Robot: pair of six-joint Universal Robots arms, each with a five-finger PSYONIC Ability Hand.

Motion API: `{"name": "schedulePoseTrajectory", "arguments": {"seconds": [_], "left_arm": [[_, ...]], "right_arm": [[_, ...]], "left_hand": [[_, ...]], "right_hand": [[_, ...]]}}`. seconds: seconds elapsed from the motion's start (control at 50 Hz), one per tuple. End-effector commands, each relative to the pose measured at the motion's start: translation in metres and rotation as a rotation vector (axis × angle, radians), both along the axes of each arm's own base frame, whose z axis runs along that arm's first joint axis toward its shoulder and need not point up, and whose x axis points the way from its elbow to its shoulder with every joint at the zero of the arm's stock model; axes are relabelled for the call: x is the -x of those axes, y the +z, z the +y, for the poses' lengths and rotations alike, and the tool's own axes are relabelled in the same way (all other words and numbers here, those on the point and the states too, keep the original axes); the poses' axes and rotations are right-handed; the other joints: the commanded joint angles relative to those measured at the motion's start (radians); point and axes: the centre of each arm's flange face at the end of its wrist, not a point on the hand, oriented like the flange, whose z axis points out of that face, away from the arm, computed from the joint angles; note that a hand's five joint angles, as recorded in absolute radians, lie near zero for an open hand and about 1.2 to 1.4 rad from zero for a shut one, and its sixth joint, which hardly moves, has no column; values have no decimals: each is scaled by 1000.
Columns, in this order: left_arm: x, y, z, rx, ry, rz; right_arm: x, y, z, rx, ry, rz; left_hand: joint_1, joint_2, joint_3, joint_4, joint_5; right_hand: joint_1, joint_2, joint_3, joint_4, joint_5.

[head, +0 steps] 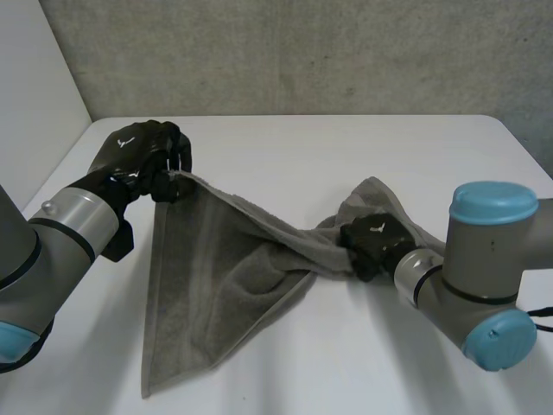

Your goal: Fold the towel.

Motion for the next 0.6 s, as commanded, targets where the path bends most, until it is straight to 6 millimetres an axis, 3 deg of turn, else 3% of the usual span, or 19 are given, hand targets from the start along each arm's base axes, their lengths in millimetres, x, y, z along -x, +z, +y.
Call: {"name": "schedulePoseTrajectory", "arguments": {"seconds": [0.02,0.04,0.06,0.1,0.18,0.24,0.32,0.5,0.58,0.6], "left_arm": [[-3,-3,-3,0,10,-15],[-4,-3,-5,2,12,-16],[-3,-4,-8,0,13,-17],[-2,-5,-12,1,15,-15],[4,-18,-31,-30,15,-27],[6,-23,-36,-42,13,-31],[9,-38,-41,-81,9,-49],[7,-68,-30,-98,-14,-199],[8,-70,-35,-64,-19,-253],[11,-64,-41,-32,-21,-255]], "right_arm": [[4,77,-4,194,-15,-26],[4,77,-4,195,-15,-26],[3,100,-2,243,11,-11],[1,112,-2,247,45,11],[-13,118,-8,212,146,72],[-15,115,-10,190,156,91],[-13,95,-5,77,183,155],[-4,67,-3,-24,181,204],[-6,70,-14,24,184,212],[-10,80,-23,91,187,206]], "left_hand": [[45,45,22,45,31],[45,45,22,45,31],[45,45,22,45,31],[45,45,22,45,31],[45,45,22,45,31],[45,45,22,45,31],[45,45,22,45,31],[45,45,22,45,31],[45,45,22,45,31],[45,45,22,45,31]], "right_hand": [[126,63,68,65,55],[126,63,68,65,55],[126,63,68,65,55],[126,63,68,65,55],[126,63,68,65,55],[126,63,68,65,55],[126,63,68,65,55],[126,63,68,65,55],[126,63,68,65,55],[126,63,68,65,55]]}}
